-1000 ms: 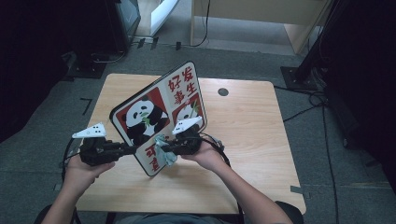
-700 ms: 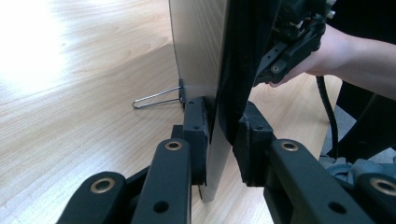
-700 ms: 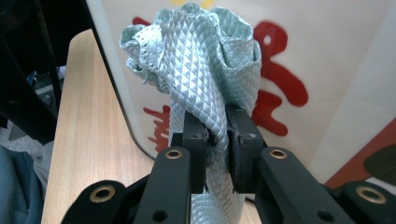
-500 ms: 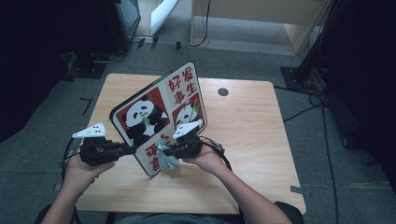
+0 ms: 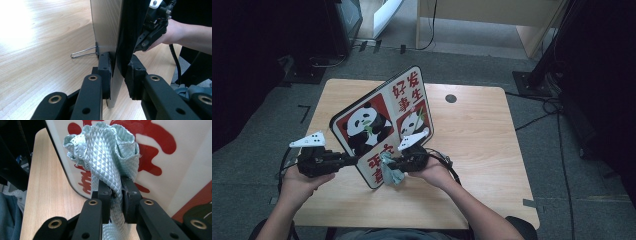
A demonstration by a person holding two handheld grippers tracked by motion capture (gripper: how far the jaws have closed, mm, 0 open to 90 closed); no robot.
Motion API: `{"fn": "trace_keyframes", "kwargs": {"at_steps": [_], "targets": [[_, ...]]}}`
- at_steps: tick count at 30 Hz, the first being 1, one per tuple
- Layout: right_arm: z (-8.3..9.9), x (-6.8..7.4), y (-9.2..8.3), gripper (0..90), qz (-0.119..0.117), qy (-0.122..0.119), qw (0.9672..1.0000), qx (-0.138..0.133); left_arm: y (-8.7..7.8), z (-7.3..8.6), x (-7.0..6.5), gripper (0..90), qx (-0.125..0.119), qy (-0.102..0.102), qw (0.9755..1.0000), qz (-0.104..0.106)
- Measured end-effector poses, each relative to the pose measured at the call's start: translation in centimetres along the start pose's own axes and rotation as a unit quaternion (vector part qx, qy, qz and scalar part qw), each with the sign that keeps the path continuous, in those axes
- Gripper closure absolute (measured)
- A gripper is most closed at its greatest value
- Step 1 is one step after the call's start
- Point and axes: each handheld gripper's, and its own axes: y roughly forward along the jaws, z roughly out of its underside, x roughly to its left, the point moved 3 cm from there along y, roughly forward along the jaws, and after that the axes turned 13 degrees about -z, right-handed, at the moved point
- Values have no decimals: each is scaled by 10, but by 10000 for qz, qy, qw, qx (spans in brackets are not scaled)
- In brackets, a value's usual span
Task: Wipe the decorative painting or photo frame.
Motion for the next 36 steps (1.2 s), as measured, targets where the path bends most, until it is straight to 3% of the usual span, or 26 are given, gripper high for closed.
{"fn": "trace_keyframes", "kwargs": {"at_steps": [26, 36], "targets": [[2, -6, -4, 800, 56, 130, 9998, 135, 0, 0, 0, 766, -3, -7, 10000, 10], [3, -13, -13, 800, 225, 158, 9995, 126, 0, 0, 0, 766, -2, -12, 10000, 15]]}}
